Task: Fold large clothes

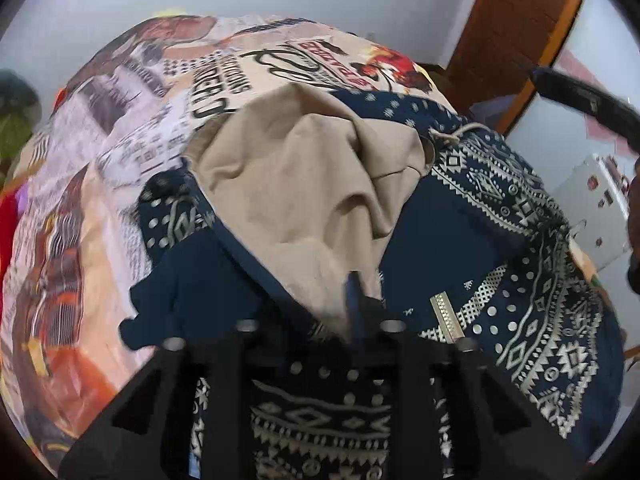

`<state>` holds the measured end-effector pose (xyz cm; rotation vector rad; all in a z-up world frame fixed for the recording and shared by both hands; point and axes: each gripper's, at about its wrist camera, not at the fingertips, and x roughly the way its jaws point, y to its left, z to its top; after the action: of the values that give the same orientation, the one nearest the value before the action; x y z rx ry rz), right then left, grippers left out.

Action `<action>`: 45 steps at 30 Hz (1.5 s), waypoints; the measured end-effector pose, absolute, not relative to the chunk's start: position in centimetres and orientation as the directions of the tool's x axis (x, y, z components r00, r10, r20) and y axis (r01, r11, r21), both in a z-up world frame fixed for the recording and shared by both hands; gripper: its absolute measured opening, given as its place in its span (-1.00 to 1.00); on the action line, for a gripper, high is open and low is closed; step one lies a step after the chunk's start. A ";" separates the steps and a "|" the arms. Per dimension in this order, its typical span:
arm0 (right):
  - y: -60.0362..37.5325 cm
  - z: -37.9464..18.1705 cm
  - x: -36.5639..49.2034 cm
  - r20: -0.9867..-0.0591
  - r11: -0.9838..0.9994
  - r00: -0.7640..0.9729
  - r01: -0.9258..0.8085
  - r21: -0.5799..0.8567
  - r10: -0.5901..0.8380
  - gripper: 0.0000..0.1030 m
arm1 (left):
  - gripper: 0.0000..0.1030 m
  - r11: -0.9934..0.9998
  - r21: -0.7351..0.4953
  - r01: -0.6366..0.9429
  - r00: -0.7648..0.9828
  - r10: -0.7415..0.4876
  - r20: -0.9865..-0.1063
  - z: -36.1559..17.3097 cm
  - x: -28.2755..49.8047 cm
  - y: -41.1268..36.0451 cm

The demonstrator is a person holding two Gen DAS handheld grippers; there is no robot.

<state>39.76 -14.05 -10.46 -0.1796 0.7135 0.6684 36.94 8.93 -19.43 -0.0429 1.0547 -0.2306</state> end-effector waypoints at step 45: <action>-22.7 -7.1 31.1 -0.641 0.859 0.664 -0.511 -0.016 0.384 0.75 | -0.85 0.858 -0.061 0.511 0.519 -0.364 -0.773 -11.1 33.2 -5.6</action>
<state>31.05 -22.70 -7.10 -0.2013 0.6750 0.5093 33.16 -5.59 -11.07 0.1821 0.8808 -0.5279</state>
